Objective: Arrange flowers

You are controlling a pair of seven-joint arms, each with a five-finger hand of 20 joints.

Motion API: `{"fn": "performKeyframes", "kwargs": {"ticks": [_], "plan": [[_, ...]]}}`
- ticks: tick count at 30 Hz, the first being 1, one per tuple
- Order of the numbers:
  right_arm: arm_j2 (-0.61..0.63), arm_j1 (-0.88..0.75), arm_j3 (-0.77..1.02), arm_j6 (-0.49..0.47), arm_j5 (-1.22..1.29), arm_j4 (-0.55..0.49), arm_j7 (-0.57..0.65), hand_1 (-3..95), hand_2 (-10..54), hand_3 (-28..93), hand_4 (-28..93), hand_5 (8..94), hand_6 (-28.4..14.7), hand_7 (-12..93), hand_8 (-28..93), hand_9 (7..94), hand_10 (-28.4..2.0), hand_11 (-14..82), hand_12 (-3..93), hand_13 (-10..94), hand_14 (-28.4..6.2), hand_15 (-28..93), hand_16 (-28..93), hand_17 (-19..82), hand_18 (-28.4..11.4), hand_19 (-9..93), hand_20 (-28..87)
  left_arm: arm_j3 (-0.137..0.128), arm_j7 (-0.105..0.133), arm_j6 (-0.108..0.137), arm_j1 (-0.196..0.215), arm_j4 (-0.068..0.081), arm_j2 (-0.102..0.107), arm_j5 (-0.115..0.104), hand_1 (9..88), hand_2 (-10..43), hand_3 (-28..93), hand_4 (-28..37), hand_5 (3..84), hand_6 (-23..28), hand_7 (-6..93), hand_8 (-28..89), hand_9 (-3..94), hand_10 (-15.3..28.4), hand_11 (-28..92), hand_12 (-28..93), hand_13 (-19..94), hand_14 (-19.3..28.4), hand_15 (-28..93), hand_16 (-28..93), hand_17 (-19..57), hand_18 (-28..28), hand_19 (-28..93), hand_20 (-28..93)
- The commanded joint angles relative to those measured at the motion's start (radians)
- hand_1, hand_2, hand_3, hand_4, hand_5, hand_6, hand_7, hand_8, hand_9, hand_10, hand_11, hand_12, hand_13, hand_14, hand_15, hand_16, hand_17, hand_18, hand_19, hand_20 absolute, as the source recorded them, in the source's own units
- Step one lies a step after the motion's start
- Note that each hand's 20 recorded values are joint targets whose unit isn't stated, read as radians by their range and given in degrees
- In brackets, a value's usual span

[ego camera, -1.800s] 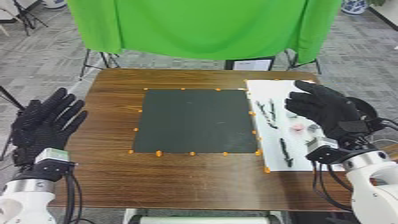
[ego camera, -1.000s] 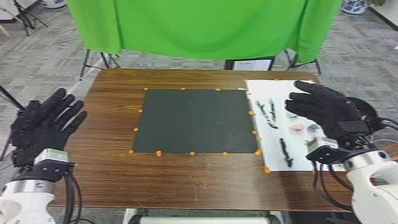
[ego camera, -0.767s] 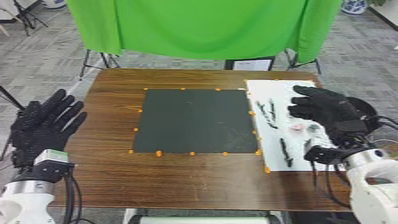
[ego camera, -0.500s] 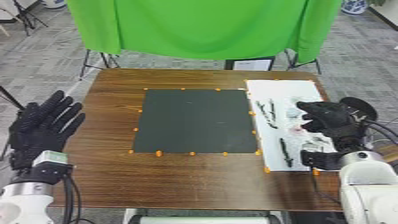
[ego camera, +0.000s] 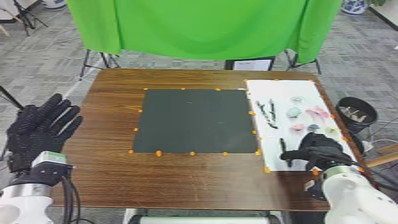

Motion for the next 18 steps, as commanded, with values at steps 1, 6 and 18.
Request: {"fn": "performKeyframes", "kwargs": {"ticks": [1,6,18], "plan": [[0.007,0.095,-0.087,-0.036,-0.179,0.033,0.013,27.5,-9.5,50,-28,63.2,-6.3,20,-7,64.8,-18.8,38.4,33.5,56,-19.0,65,35,32,-25.5,79,39,0.007,-0.018,0.005,-0.002,-0.001,-0.008,-0.005,25.9,15.5,73,-28.3,47.8,9.6,12.9,-7,39.4,15.8,19,13,28,16.7,37,-7,-6.9,16.7,40,13],[-0.001,0.121,-0.127,-0.088,-0.159,0.043,0.006,28.7,-9.5,48,-28,65.9,-5.9,25,-7,66.4,-18.6,40.0,34.2,57,-18.6,65,36,32,-25.4,80,39,0.008,-0.020,0.003,-0.007,0.001,-0.003,-0.003,25.8,15.5,73,-28.3,47.8,9.6,12.9,-7,39.5,15.7,19,13,28,16.8,37,-7,-6.9,16.7,40,13],[-0.019,0.167,-0.228,-0.198,-0.130,0.104,-0.004,27.6,-9.5,57,-28,67.9,-5.1,27,-7,68.7,-17.8,40.9,34.6,60,-18.1,66,37,34,-25.8,82,39,0.012,-0.017,0.011,-0.007,0.001,-0.005,-0.008,25.8,15.7,73,-28.3,48.0,9.7,13.0,-7,39.9,16.0,19,13,28,16.9,37,-7,-6.9,16.7,40,13]]}}
